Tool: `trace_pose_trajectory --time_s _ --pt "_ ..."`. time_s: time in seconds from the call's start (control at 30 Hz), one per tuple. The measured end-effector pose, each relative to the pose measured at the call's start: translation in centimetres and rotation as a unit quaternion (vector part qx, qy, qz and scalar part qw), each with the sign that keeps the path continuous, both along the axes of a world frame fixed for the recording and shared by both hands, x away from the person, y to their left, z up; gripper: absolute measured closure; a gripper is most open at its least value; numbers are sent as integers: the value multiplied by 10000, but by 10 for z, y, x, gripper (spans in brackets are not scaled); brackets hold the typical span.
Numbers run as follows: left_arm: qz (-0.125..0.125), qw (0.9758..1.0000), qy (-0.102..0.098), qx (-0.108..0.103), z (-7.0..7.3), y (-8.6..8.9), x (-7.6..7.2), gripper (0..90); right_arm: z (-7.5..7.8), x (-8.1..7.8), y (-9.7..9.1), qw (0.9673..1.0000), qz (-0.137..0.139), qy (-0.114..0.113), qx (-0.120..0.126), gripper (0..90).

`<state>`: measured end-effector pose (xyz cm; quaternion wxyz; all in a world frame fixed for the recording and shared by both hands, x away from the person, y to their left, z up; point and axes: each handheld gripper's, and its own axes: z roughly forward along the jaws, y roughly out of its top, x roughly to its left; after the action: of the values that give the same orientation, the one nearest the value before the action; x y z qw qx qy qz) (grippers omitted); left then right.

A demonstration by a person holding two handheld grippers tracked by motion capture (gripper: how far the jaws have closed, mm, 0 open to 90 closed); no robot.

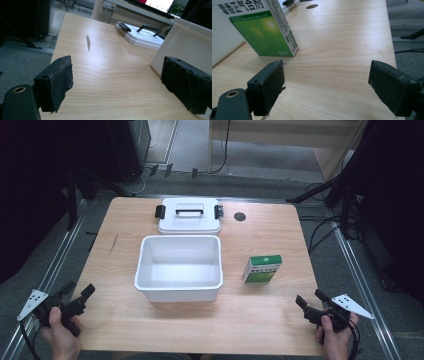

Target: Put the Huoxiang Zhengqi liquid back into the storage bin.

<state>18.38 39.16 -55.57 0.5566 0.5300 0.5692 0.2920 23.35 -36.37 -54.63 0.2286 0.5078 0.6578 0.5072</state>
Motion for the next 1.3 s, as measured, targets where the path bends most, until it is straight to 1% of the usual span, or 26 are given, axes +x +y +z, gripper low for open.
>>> trace_pose_trajectory --time_s 0.07,0.1,0.13,0.2,0.27,0.33,0.4,0.43,0.47,0.53,0.57,0.6,0.67,0.7,0.73,0.77,0.83,0.93,1.0,1.03,1.07,1.1,1.13,1.17,1.2,1.3 --pt "89 9997 9 225 1 -5 0 115 0 -1 -2 9999 24 -30 116 152" --pt "89 9997 9 225 1 -5 0 115 0 -1 -2 9999 24 -30 116 152" --pt "64 9988 79 469 1 -10 2 117 0 -3 -3 9998 -14 -156 133 182" --pt "71 9983 71 579 2 -13 1 116 1 -6 -3 9992 -126 -367 117 203" --pt "47 9984 76 566 2 -12 1 116 1 -7 -5 9989 -96 -429 185 205" --pt "44 9987 87 506 1 -11 2 115 1 -6 -6 9985 -95 -482 235 248" --pt "65 9988 104 480 1 -11 1 117 2 -7 -8 9981 6 -536 307 270" --pt "99 9986 106 508 2 -11 1 117 3 -6 -8 9975 130 -607 343 269" --pt "111 9983 115 552 2 -11 2 117 4 -6 -8 9973 178 -614 350 269" --pt "217 9976 170 639 2 -14 3 118 5 -5 -9 9973 238 -645 267 270" --pt "217 9976 170 639 2 -14 3 121 5 -5 -9 9973 238 -645 267 270" --pt "287 9970 213 684 2 -15 5 129 7 -3 -12 9968 385 -624 310 273" --pt "307 9971 246 646 2 -15 6 140 9 0 -16 9968 456 -613 241 278" --pt "307 9971 246 646 2 -15 6 140 11 1 -16 9968 459 -638 134 284" --pt "332 9971 243 640 2 -15 6 140 11 1 -16 9968 459 -638 134 284" --pt "374 9965 222 709 2 -15 6 140 15 5 -15 9972 379 -622 -144 269" --pt "403 9960 271 750 3 -16 6 140 20 9 -15 9975 490 -458 -211 262" --pt "495 9952 320 784 3 -17 8 140 28 12 -14 9971 658 -342 -178 218" --pt "538 9946 331 820 3 -18 8 140 33 12 -14 9967 715 -352 -143 193" --pt "606 9935 348 900 3 -20 9 139 35 13 -13 9966 729 -360 -137 186" --pt "606 9935 348 900 3 -20 9 139 37 15 -13 9966 737 -354 -96 187" --pt "698 9916 391 1017 4 -21 10 138 39 17 -12 9963 780 -323 -145 190" --pt "698 9916 391 1017 4 -21 10 139 39 17 -12 9963 780 -323 -145 190" --pt "730 9913 458 997 4 -21 11 138 44 22 -10 9947 941 -279 -291 210" --pt "736 9912 486 991 4 -21 11 138 47 25 -9 9936 1023 -255 -402 218" --pt "658 9916 491 998 4 -21 11 139 59 33 -2 9876 1370 -143 -749 231"
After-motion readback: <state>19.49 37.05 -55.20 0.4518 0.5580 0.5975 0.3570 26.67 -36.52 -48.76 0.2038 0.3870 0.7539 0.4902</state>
